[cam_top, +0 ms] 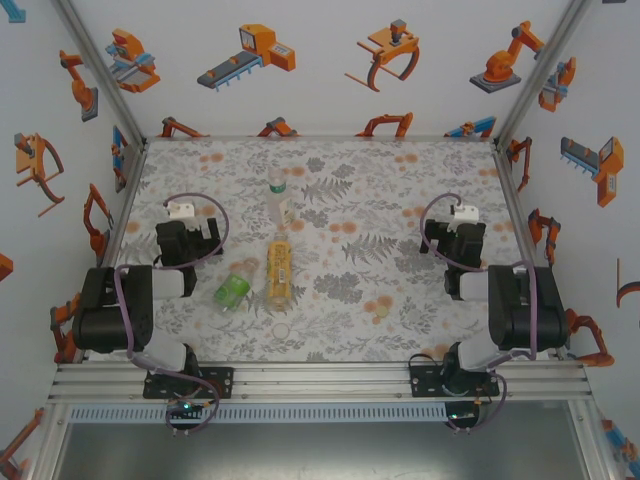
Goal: Screw on the bottle caps
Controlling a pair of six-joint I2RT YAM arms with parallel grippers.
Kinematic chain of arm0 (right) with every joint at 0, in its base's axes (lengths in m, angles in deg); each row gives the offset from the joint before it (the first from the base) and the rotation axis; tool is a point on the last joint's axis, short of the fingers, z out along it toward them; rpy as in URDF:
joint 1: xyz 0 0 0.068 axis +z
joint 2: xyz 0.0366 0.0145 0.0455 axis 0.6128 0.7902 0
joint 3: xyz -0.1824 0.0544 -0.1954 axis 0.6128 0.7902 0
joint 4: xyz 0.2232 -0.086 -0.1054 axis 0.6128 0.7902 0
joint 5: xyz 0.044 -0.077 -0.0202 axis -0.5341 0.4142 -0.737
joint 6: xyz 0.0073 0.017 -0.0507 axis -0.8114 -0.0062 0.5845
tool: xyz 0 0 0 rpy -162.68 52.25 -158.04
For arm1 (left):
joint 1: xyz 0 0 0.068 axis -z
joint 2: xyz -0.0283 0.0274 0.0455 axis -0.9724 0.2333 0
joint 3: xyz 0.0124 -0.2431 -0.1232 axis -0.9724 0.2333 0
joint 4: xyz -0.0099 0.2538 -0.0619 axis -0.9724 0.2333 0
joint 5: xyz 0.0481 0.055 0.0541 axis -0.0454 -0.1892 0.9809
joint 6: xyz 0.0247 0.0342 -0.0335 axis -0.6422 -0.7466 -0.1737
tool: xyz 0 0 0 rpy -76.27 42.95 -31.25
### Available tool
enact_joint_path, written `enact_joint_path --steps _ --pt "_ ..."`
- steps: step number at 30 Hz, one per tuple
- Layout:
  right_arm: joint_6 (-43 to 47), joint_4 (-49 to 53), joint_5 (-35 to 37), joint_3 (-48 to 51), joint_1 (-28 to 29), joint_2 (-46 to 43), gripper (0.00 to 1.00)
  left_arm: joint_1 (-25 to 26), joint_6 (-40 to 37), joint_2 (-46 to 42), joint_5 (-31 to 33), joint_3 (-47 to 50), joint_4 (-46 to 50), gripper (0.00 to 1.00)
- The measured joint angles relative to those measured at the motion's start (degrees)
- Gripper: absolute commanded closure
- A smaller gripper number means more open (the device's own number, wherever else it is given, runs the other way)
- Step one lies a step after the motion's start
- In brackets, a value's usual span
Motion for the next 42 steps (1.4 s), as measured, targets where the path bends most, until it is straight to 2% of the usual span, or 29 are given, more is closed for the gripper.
enact_joint_path --steps 4,8,10,13,19,24,28,32,36,38,42 --pt "0.0 3.3 1.1 0.1 0.0 -6.5 0.01 1.4 1.3 -4.3 4.6 -6.7 13.2 0.03" --pt "-0.9 9.7 2.1 -0.7 0.0 -14.5 0.01 5.1 4.3 -10.5 8.3 -13.7 25.4 0.03" --pt "-2.1 14.8 1.9 -2.4 0.1 -17.6 0.02 8.0 5.7 -13.6 9.5 -15.5 30.7 0.0" --pt "-4.0 22.2 0.8 -5.1 0.8 -21.5 0.07 12.9 8.1 -17.6 9.7 -17.0 38.6 0.03" --pt "-6.8 40.7 0.4 -12.0 5.7 -26.4 0.12 23.3 13.3 -25.0 9.8 -19.0 53.7 0.04" --pt "-9.3 53.4 0.8 -13.4 8.8 -30.6 0.13 30.6 22.4 -27.7 10.9 -20.6 62.2 0.07" --pt "-11.4 60.0 1.5 -13.6 9.5 -32.2 0.13 39.8 28.2 -25.4 13.5 -21.9 65.5 0.05" --pt "-12.3 64.3 1.8 -14.8 9.6 -30.9 0.13 47.8 32.6 -17.9 16.8 -26.6 69.4 0.03" --pt "-12.5 65.7 2.4 -15.8 9.6 -29.4 0.13 51.8 35.8 -9.7 21.0 -31.4 72.3 0.0" --pt "-12.5 66.3 2.4 -16.0 9.6 -29.2 0.13 53.4 38.1 -5.0 23.6 -34.7 75.1 0.01" --pt "-12.5 67.2 2.3 -16.0 9.6 -29.2 0.13 54.0 41.4 2.3 26.3 -39.5 79.1 0.01"
